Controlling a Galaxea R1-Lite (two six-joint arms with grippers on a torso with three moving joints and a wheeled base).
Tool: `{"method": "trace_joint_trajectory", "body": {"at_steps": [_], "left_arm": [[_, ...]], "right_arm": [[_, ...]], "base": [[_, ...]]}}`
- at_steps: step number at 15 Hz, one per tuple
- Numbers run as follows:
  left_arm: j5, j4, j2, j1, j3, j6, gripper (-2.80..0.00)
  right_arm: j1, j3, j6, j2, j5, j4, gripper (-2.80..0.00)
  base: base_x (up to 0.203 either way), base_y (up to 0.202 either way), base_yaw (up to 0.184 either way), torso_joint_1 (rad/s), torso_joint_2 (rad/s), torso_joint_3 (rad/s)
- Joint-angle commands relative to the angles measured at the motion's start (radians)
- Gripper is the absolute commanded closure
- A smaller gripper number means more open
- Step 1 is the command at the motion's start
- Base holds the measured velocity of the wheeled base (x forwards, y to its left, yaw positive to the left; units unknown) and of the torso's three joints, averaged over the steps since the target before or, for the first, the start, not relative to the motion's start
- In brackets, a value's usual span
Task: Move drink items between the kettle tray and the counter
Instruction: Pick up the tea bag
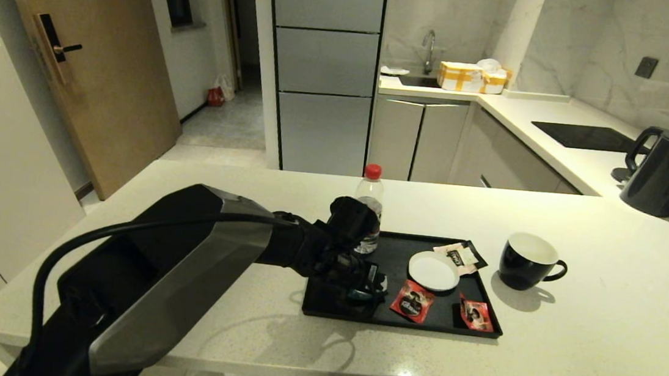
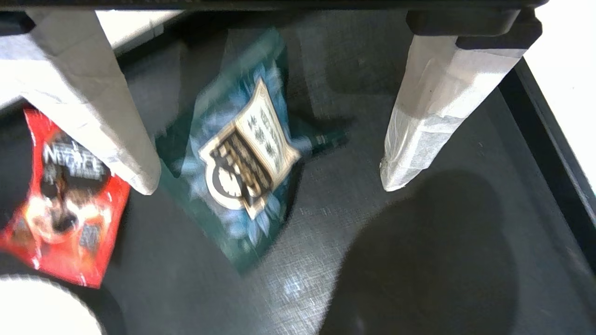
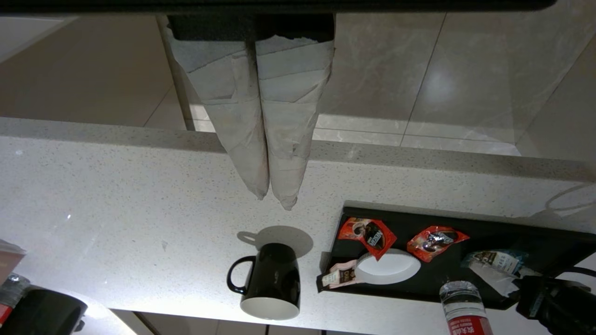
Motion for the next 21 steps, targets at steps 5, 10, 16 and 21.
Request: {"method": "trace_joint_trajectory", "body": {"at_steps": [5,10,16,21], "left_arm": [[0.042,0.001,0.033,0.0,-0.037,-0.01,-2.8],[0.063,0.013,0.041,-0.008,-0.054,-0.007,-2.8],[0.066,0.024,0.047,-0.017,-0.054,0.0,0.0],[0.136,0.073,0.07,-0.037,-0.102,-0.004,0.0]], "right_arm": [[0.0,0.003,-0.001,0.0,0.0,0.0,0.0],[0.0,0.003,-0.001,0.0,0.0,0.0,0.0],[0.0,0.003,-0.001,0.0,0.0,0.0,0.0],[0.0,0.003,-0.001,0.0,0.0,0.0,0.0]], "base": [[0.0,0.0,0.0,0.0,0.0,0.0],[0.0,0.0,0.0,0.0,0.0,0.0],[0.0,0.0,0.0,0.0,0.0,0.0],[0.0,0.0,0.0,0.0,0.0,0.0]]}}
